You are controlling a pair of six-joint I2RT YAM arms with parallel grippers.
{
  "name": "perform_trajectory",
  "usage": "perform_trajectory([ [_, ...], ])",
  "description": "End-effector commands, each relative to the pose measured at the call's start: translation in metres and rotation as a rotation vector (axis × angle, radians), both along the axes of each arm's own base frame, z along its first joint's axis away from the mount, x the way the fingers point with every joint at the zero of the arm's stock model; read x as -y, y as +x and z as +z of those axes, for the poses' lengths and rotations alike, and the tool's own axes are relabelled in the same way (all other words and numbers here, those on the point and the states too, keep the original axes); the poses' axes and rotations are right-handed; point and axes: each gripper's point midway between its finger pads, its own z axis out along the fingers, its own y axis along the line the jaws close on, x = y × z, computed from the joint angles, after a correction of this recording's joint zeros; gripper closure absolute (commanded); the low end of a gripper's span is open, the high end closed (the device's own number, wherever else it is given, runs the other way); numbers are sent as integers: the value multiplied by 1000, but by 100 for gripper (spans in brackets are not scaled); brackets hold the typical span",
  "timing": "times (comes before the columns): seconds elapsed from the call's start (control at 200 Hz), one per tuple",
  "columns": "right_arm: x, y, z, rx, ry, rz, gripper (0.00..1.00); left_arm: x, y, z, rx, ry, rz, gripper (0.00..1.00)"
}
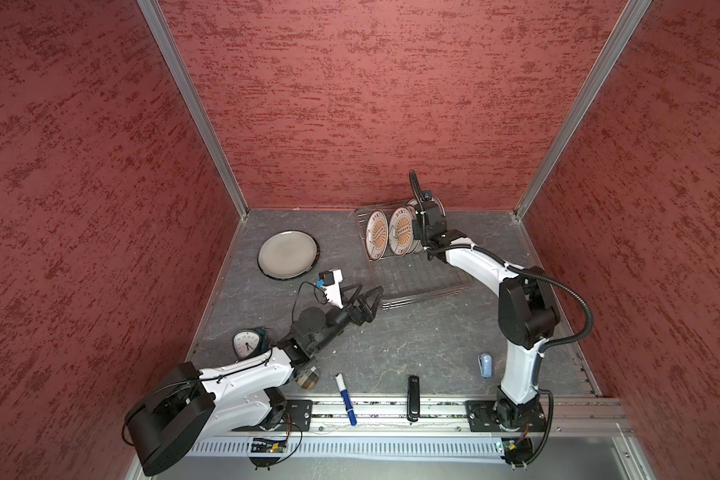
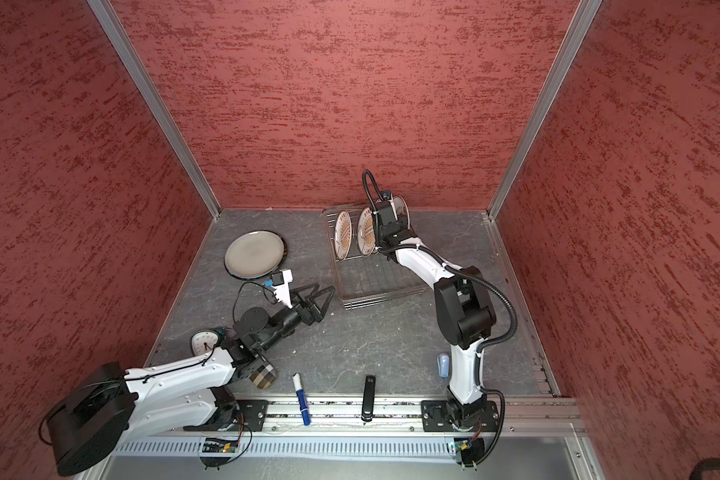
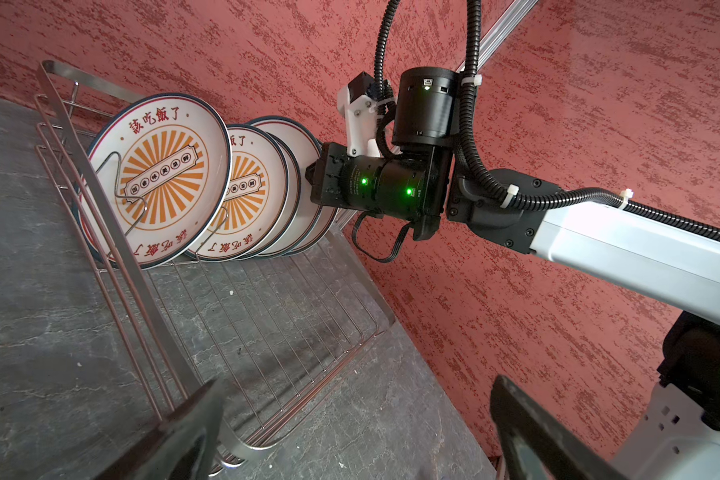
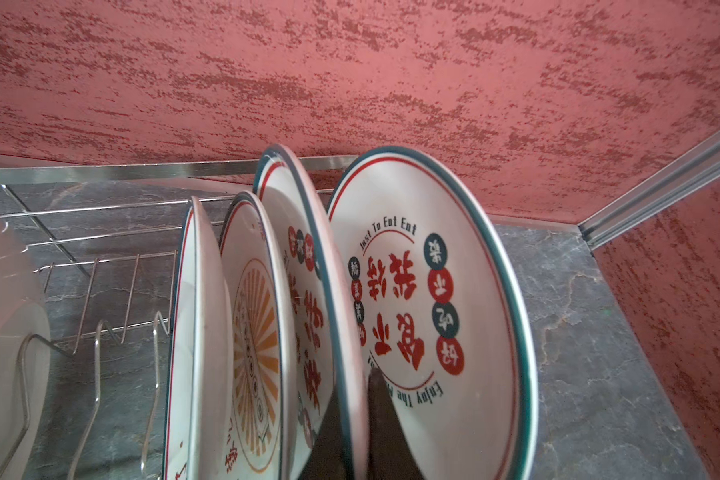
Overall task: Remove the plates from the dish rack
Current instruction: 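Close the right gripper on the printed plate's rim and lift it out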
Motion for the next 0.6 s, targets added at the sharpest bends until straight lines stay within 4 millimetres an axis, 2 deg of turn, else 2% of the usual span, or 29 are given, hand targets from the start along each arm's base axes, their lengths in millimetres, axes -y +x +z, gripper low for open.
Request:
perform_trajectory([
  [0.0,3,-5,64,155,25,-17,92,-3,-2,1,5,-10,8,1],
  [0.256,6,-22,93,234,10,-41,93,-4,-2,4,10,-15,11,0],
  [0.376,7,-28,100,247,-8,-50,94,-4,-2,5,11,-15,12,1],
  [0.596,19,-47,117,291,-41,-104,95,-6,-2,6,14,-14,15,1],
])
